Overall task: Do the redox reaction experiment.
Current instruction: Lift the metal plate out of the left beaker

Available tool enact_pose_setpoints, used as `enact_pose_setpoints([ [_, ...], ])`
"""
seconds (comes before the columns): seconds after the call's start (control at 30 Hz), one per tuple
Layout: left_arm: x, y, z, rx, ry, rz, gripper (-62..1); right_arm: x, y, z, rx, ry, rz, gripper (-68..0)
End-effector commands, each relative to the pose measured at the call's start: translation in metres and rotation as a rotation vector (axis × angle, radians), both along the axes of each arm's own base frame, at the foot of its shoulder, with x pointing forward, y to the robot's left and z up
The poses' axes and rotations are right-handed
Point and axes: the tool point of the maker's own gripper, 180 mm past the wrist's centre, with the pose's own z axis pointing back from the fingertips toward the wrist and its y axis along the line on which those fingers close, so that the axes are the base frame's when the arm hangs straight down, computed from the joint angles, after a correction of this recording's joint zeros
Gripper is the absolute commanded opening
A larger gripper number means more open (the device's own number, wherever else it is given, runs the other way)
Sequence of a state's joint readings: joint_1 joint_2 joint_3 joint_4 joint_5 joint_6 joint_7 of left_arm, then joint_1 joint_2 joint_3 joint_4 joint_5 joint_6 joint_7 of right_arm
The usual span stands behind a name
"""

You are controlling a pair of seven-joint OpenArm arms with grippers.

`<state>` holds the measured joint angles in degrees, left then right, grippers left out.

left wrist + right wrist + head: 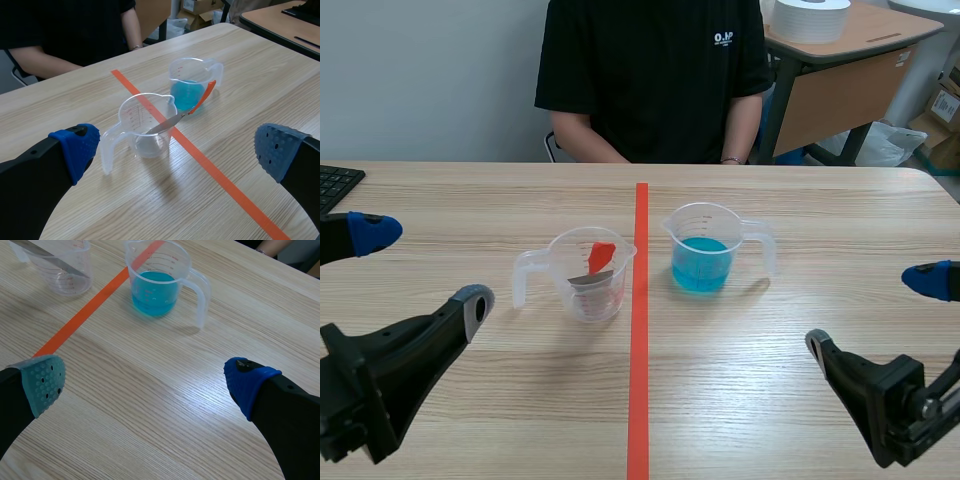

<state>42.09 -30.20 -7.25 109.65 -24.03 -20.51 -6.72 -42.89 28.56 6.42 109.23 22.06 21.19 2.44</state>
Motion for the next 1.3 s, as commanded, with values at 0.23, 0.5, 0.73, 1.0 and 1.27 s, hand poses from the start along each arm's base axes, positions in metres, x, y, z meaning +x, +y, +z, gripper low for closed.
enact_pose_setpoints([
  [0.23, -0.017, 0.020, -0.015, 0.043, 0.071, 0.069, 1.4, 0.003, -0.001, 0.008, 0.000, -0.023, 0.000, 0.4],
  [0.5, -0.048, 0.056, -0.055, 0.123, 0.228, 0.148, 1.4, 0.003, -0.001, 0.008, 0.000, -0.023, 0.000, 0.4],
  [0.73, -0.078, 0.098, -0.097, 0.160, 0.365, 0.293, 1.4, 0.003, -0.001, 0.008, -0.001, -0.022, 0.001, 0.4],
  [1.0, -0.126, 0.130, -0.141, 0.176, 0.527, 0.441, 1.4, 0.003, -0.001, 0.008, -0.001, -0.023, 0.001, 0.4],
  [1.27, -0.161, 0.146, -0.169, 0.175, 0.633, 0.534, 1.4, 0.002, 0.002, 0.008, -0.013, -0.025, 0.025, 0.4],
])
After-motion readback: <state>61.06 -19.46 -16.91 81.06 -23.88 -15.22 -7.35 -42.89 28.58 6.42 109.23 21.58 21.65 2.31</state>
